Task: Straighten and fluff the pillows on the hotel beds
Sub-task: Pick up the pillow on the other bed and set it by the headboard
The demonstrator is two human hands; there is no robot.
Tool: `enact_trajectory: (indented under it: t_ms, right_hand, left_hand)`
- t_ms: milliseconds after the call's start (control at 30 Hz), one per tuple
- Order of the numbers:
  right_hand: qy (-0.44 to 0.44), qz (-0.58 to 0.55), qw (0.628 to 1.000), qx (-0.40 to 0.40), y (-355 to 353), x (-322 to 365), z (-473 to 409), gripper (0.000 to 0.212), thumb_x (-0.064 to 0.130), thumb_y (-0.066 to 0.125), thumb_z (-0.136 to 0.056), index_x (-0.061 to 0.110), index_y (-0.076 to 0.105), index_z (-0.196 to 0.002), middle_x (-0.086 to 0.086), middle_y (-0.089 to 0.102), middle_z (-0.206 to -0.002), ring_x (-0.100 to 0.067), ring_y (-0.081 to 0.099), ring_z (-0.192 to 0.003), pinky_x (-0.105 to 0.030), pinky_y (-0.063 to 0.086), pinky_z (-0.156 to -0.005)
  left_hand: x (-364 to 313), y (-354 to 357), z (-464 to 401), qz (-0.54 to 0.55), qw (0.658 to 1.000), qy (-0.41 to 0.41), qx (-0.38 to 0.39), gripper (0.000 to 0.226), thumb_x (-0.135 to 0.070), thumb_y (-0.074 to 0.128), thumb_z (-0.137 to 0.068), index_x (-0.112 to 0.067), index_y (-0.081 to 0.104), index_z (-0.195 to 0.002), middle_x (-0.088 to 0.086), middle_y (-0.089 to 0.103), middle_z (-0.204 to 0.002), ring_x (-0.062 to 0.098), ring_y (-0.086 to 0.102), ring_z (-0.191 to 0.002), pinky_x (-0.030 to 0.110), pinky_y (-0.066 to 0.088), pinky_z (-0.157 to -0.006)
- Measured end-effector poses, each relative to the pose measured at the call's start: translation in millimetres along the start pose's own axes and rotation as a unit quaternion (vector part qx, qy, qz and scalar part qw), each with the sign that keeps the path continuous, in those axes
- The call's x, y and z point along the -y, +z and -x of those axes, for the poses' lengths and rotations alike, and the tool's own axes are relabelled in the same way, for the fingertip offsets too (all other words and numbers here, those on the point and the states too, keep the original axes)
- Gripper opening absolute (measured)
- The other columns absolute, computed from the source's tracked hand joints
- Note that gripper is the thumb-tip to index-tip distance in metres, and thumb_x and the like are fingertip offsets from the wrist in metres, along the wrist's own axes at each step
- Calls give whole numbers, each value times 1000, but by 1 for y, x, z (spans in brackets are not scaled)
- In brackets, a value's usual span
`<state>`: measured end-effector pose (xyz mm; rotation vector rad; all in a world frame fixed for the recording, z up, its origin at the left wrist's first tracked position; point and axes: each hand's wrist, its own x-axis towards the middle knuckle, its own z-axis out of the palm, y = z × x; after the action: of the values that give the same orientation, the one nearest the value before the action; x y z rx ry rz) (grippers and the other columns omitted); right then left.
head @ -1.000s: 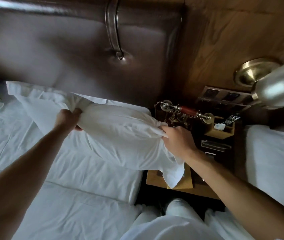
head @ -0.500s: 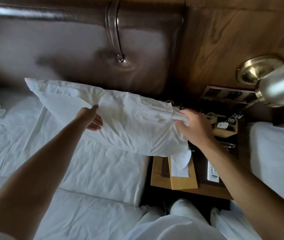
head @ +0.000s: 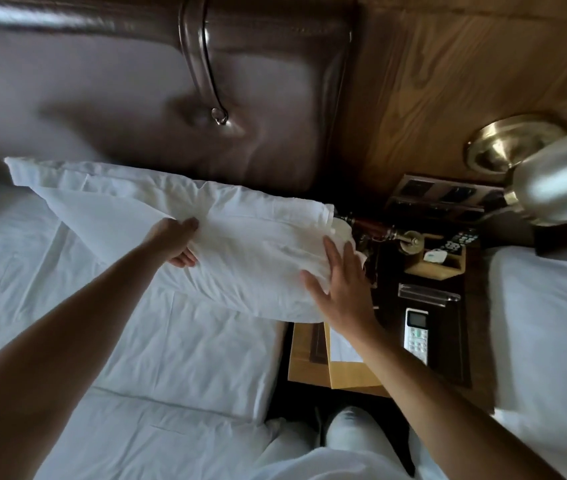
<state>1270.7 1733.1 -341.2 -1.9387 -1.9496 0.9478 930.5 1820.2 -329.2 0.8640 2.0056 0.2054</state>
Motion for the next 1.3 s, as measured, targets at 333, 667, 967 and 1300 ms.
enact_trajectory:
  t_ms: [333, 667, 967, 1300]
  right_hand:
    - [42, -144, 988, 44, -6, 13, -45, 65, 51, 54, -99, 40, 24, -156, 2, 44, -156, -22, 54, -134, -30, 41, -92]
    - [103, -242, 958, 115, -5, 38, -89, 53, 45, 53, -100, 28, 44, -150, 7, 55, -147, -20, 47, -140, -36, 39, -111]
    - [17, -322, 927, 190, 82, 101, -140, 59, 20, 57, -101, 38, 38, -154, 2, 46, -157, -16, 52, -135, -43, 44, -114]
    - [26, -180, 965, 187, 48, 87, -141, 38, 34, 70, -93, 17, 61, -127, 0, 68, -116, -20, 64, -108, -34, 51, -90]
  left_hand:
    - [24, -5, 5, -12, 984, 128, -120, 71, -48, 42, -105, -5, 71, -58, 3, 68, -47, 16, 72, -55, 36, 61, -71]
    - [20, -53, -28, 87, 970, 132, -183, 59, -55, 51, -96, -2, 72, -83, 22, 74, -80, 29, 75, -85, 38, 59, -81]
    - [54, -139, -72, 63, 957, 11, -284, 84, -68, 40, -87, 8, 70, -105, 38, 71, -103, 42, 71, -109, 54, 56, -97]
    - [63, -107, -84, 121, 967, -48, -218, 63, -59, 40, -88, -5, 66, -71, 1, 70, -52, 35, 77, -81, 49, 62, -90]
